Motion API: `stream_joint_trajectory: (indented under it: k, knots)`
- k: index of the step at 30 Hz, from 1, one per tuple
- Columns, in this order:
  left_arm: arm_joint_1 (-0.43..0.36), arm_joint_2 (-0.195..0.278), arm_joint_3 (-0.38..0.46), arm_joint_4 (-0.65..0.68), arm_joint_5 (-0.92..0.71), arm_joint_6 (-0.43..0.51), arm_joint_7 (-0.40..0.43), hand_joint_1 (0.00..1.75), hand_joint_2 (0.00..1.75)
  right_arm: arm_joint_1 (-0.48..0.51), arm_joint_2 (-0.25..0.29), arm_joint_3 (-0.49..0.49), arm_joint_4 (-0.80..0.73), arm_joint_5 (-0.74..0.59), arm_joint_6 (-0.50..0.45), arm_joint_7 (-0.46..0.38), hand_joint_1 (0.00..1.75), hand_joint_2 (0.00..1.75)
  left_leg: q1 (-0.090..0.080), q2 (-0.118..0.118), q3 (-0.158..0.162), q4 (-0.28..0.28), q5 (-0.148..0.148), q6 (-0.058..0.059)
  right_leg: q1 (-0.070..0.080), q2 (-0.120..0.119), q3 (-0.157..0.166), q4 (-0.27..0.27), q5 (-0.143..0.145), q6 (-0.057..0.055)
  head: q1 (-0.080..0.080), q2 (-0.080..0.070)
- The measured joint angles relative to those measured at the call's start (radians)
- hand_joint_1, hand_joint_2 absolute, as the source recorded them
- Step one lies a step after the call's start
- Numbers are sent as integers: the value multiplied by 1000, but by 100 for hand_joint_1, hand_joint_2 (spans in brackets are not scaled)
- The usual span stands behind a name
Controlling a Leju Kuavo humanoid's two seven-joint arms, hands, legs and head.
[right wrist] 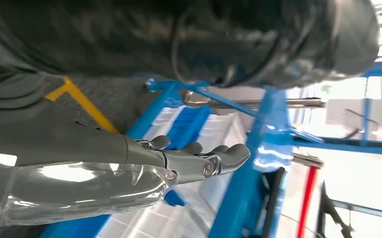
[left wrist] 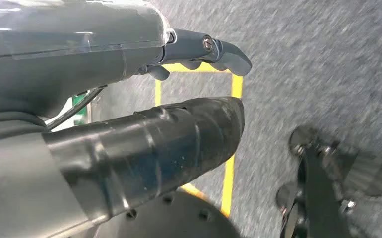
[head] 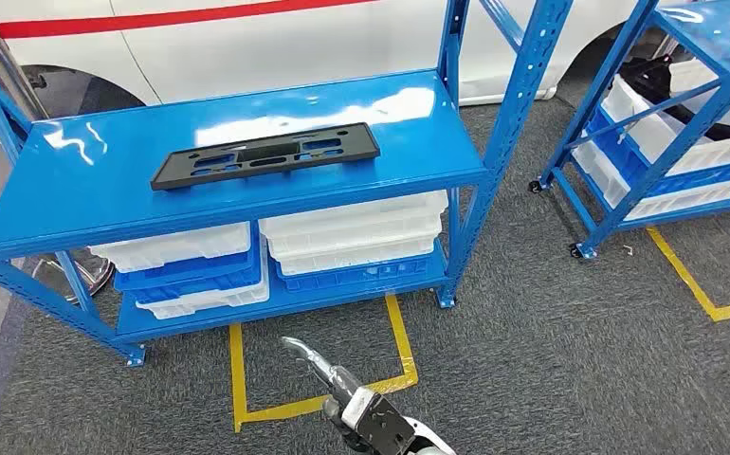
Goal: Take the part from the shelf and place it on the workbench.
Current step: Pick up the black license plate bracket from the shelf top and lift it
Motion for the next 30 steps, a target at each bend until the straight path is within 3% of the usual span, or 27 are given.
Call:
stream_joint_trajectory:
  k: [2, 4, 6, 7, 9, 11, 14, 16, 17, 19, 21, 22, 23, 24, 26, 30]
  knots:
    - [0, 0, 0, 0, 0, 1, 2, 0, 0, -1, 0, 3, -7, -2, -8, -9, 0, 0, 0, -2, -35, 70, -32, -2, 2, 0, 0, 0, -1, -3, 0, 0]
    - [-1, -1, 0, 0, 1, 2, 5, 0, 0, -4, -1, 9, -20, -4, -19, -22, 0, 0, 0, -4, -97, 187, -78, -5, 5, 0, 1, 1, -3, -8, -1, 0]
    - [0, -1, 0, 0, 1, 2, 5, 0, 0, -7, -2, 14, -28, -4, -22, -27, 0, 0, 0, -4, -131, 236, -73, -5, 8, 3, 3, 1, -5, -11, -1, 0]
    - [0, -1, 0, 0, 1, 2, 5, 0, 0, -8, -3, 17, -31, -4, -23, -29, 0, 0, 0, -4, -128, 218, -46, -3, 9, 6, 6, 2, -6, -11, -1, 0]
    - [1, -1, 0, 0, 1, 2, 6, 0, 0, -10, -3, 20, -39, -1, -31, -32, 0, 0, 0, -6, -81, 94, 37, 3, 10, 11, 14, 2, -11, -10, -1, 0]
    - [0, 0, 0, 0, 0, 2, 6, 0, 0, -18, -5, 29, -49, 9, -44, -32, 0, 0, -4, -8, -37, -14, 79, 11, 14, 14, 13, 6, -14, -3, -1, 0]
    - [-3, 0, -3, 1, -5, -4, 6, 0, 0, -38, -16, 64, -66, 21, -54, -31, 0, 0, -7, -10, -29, -40, 79, 23, 16, 16, 8, 8, -14, 12, -1, 0]
    - [-4, 0, -6, 1, -7, -10, 6, 0, 0, -49, -24, 87, -79, 10, -50, -34, 0, 0, -4, -8, -26, -48, 83, 34, 16, 12, -1, 30, -33, 22, 0, 0]
    - [-4, 0, -6, 1, -8, -14, 6, 0, 0, -54, -28, 96, -87, 2, -47, -36, 0, 0, -1, -6, -24, -51, 85, 39, 15, 10, -17, 67, -56, 27, 0, 0]
    - [-4, 2, -7, 1, -9, -18, 6, 0, 0, -61, -34, 113, -101, -12, -39, -40, 0, 0, -1, -4, -25, -52, 85, 46, 11, 7, -76, 189, -117, 33, 0, 0]
    - [-4, 4, -9, 1, -9, -19, 6, 0, 0, -66, -41, 128, -118, -22, -33, -42, 0, 0, -2, -3, -25, -51, 84, 48, 7, 7, -122, 277, -138, 36, 0, 0]
    - [-4, 4, -9, 1, -9, -19, 6, 0, 0, -67, -43, 132, -127, -27, -32, -43, 0, 0, -2, -3, -25, -50, 83, 48, 6, 6, -121, 272, -122, 36, 0, 0]
    - [-5, 4, -10, 1, -8, -19, 6, 0, 0, -70, -44, 136, -137, -30, -32, -45, 0, 0, -2, -3, -23, -48, 82, 47, 5, 4, -100, 227, -90, 35, 0, 0]
    - [-5, 4, -12, 1, -8, -19, 6, 0, 0, -73, -45, 139, -147, -32, -32, -46, 0, 0, -2, -4, -23, -46, 81, 44, 5, 2, -68, 159, -55, 32, 0, 0]
    - [-5, 4, -15, 1, -7, -20, 6, 0, 0, -78, -44, 144, -167, -37, -33, -49, 0, 0, -5, -4, -23, -42, 77, 36, 9, -3, -16, 45, -15, 25, 0, 0]
    - [-5, 4, -19, 1, -6, -21, 6, 0, 0, -80, -44, 146, -196, -54, -37, -56, 0, 0, -6, -3, -23, -40, 72, 14, 12, -1, -3, 11, -10, 6, 0, 0]
